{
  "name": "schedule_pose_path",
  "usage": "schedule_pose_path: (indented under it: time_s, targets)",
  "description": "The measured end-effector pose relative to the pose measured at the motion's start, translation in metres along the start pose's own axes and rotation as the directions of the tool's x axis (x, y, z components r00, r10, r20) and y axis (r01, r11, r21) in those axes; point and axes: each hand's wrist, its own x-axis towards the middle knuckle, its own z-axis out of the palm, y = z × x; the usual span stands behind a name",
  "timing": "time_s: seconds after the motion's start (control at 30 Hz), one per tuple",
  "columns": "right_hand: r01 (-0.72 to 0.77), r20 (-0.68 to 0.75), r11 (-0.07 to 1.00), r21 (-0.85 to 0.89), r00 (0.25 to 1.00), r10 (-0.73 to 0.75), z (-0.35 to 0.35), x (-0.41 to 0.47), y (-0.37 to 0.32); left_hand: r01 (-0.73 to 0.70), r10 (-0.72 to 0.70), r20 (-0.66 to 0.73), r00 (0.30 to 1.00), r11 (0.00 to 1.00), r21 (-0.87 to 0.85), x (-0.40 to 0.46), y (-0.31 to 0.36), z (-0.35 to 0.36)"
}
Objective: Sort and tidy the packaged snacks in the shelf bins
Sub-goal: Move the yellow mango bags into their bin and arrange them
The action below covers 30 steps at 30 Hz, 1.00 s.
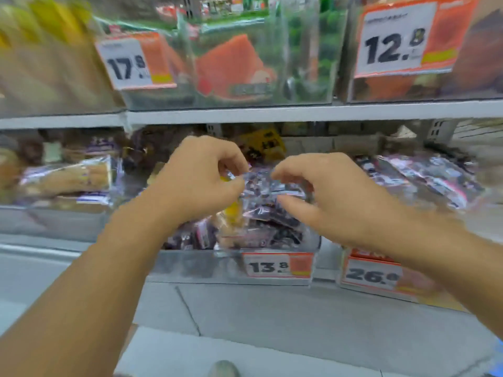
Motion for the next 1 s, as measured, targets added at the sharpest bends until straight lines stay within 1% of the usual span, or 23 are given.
schedule_pose_path:
  time_s: [0.07, 0.13, 0.2, 0.27, 0.3, 0.37, 0.4, 0.47, 0.53, 0.57, 0.67, 0.77, 0.87, 0.9, 1.0]
  targets:
    - [0.009, 0.03, 1.0, -0.012, 1.0, -0.008, 0.013, 0.021, -0.01, 0.155, -0.154, -0.077, 0.985, 0.988, 0.014, -0.015, -0.04, -0.011]
    - [0.053, 0.038, 0.999, 0.01, 0.998, -0.053, 0.022, 0.04, -0.022, 0.258, -0.254, -0.089, 0.963, 0.965, 0.044, -0.029, -0.068, -0.017]
    - [0.099, 0.084, 0.994, -0.04, 0.992, -0.096, 0.031, 0.059, -0.031, 0.295, -0.291, -0.05, 0.955, 0.949, 0.109, -0.036, -0.086, -0.016]
    - [0.11, 0.15, 0.99, -0.091, 0.984, -0.096, 0.041, 0.075, -0.039, 0.323, -0.327, 0.011, 0.945, 0.936, 0.142, -0.037, -0.096, -0.01]
    - [0.11, 0.174, 0.989, -0.1, 0.981, -0.092, 0.047, 0.082, -0.043, 0.353, -0.359, 0.02, 0.933, 0.927, 0.127, -0.036, -0.1, -0.008]
    - [0.124, 0.22, 0.983, -0.135, 0.971, -0.093, 0.057, 0.095, -0.051, 0.439, -0.44, -0.019, 0.898, 0.892, 0.11, -0.031, -0.109, -0.004]
    - [0.148, 0.275, 0.972, -0.181, 0.957, -0.094, 0.062, 0.102, -0.054, 0.483, -0.481, -0.047, 0.876, 0.867, 0.122, -0.029, -0.113, -0.003]
    - [0.182, 0.444, 0.948, -0.263, 0.895, -0.049, 0.071, 0.118, -0.056, 0.539, -0.536, -0.068, 0.842, 0.828, 0.152, -0.023, -0.118, -0.001]
    - [0.192, 0.572, 0.93, -0.314, 0.82, 0.023, 0.074, 0.132, -0.056, 0.583, -0.588, -0.013, 0.808, 0.797, 0.159, -0.017, -0.116, 0.004]
    - [0.221, 0.596, 0.913, -0.342, 0.803, 0.028, 0.076, 0.137, -0.056, 0.59, -0.601, 0.019, 0.799, 0.79, 0.168, -0.015, -0.115, 0.008]
    - [0.347, 0.61, 0.821, -0.454, 0.793, 0.002, 0.076, 0.151, -0.06, 0.584, -0.602, 0.04, 0.798, 0.787, 0.201, -0.009, -0.113, 0.017]
    - [0.387, 0.626, 0.781, -0.49, 0.78, 0.007, 0.068, 0.159, -0.068, 0.611, -0.625, 0.037, 0.78, 0.773, 0.171, -0.004, -0.113, 0.016]
    - [0.36, 0.603, 0.809, -0.465, 0.798, -0.009, 0.059, 0.156, -0.063, 0.651, -0.659, 0.036, 0.751, 0.749, 0.12, -0.002, -0.111, 0.014]
    - [0.354, 0.58, 0.825, -0.44, 0.814, -0.04, 0.054, 0.153, -0.062, 0.659, -0.666, 0.035, 0.746, 0.744, 0.107, -0.002, -0.111, 0.014]
    - [0.34, 0.423, 0.884, -0.323, 0.887, -0.186, 0.036, 0.138, -0.065, 0.659, -0.666, 0.052, 0.744, 0.744, 0.108, -0.002, -0.113, 0.015]
